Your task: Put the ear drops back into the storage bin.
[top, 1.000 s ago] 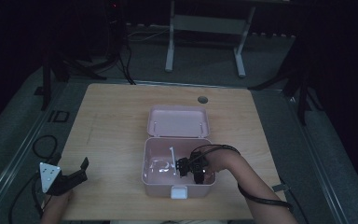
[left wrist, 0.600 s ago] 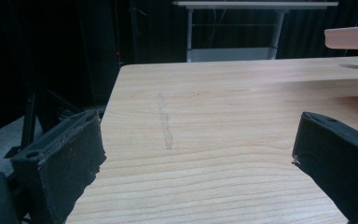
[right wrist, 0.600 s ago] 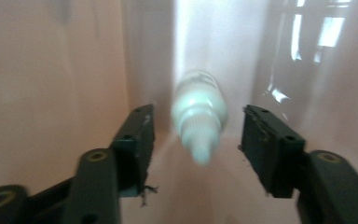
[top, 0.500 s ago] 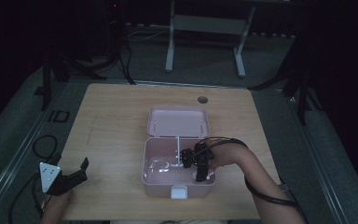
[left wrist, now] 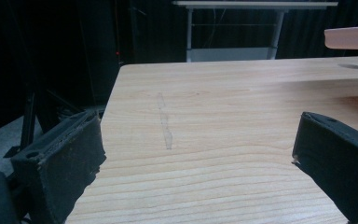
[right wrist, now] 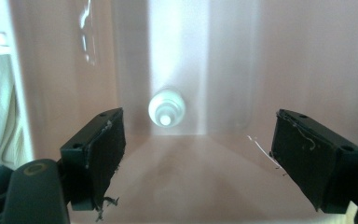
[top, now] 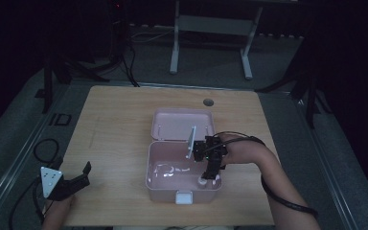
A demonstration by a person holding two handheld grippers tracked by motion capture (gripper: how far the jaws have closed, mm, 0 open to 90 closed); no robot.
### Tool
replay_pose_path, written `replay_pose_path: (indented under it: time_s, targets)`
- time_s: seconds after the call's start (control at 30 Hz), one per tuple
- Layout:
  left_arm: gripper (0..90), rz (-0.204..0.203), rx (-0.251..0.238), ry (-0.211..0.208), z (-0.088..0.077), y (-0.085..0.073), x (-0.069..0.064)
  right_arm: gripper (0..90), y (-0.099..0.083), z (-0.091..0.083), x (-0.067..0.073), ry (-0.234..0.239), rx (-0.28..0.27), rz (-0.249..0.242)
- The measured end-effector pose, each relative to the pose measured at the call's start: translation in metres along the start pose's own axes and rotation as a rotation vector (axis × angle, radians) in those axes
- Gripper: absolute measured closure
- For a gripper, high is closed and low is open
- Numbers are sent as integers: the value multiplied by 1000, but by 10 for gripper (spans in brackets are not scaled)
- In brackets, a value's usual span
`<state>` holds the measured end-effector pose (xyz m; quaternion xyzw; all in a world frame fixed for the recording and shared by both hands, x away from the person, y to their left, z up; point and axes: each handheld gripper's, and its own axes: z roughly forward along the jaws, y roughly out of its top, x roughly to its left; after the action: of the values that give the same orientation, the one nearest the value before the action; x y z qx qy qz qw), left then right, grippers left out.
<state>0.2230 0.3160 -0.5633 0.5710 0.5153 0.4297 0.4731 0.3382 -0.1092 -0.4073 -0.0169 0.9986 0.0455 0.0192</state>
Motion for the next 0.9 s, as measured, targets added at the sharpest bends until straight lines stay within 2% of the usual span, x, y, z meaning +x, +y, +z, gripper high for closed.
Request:
replay_pose_path:
  time_s: [0.2, 0.37, 0.4, 0.43, 0.63, 0.77, 0.8, 0.87, 0.9]
  targets:
    - [20, -1, -2, 0, 0, 0, 0, 170, -20, -20, -2, -51, -63, 36]
    - [20, 0, -4, 3, 0, 0, -1, 171, -42, -30, -5, -85, -82, 84]
    - [20, 1, -4, 3, 0, 0, -1, 171, -42, -30, -5, -85, -82, 84]
    - [20, 2, -3, 2, 0, 0, -1, 171, -52, -31, -6, -95, -88, 102]
    - [20, 2, -4, 3, -1, 0, -1, 172, -74, -26, -7, -96, -90, 146]
    - [20, 2, -4, 3, -1, 0, -1, 172, -85, -24, -9, -114, -125, 176]
    - [20, 2, -4, 3, -1, 0, -1, 172, -94, -21, -10, -125, -146, 204]
    - [20, 3, -5, 4, -1, 0, -1, 172, -96, -20, -10, -129, -150, 209]
    - [20, 2, -5, 4, -1, 0, -1, 172, -105, -16, -10, -126, -165, 231]
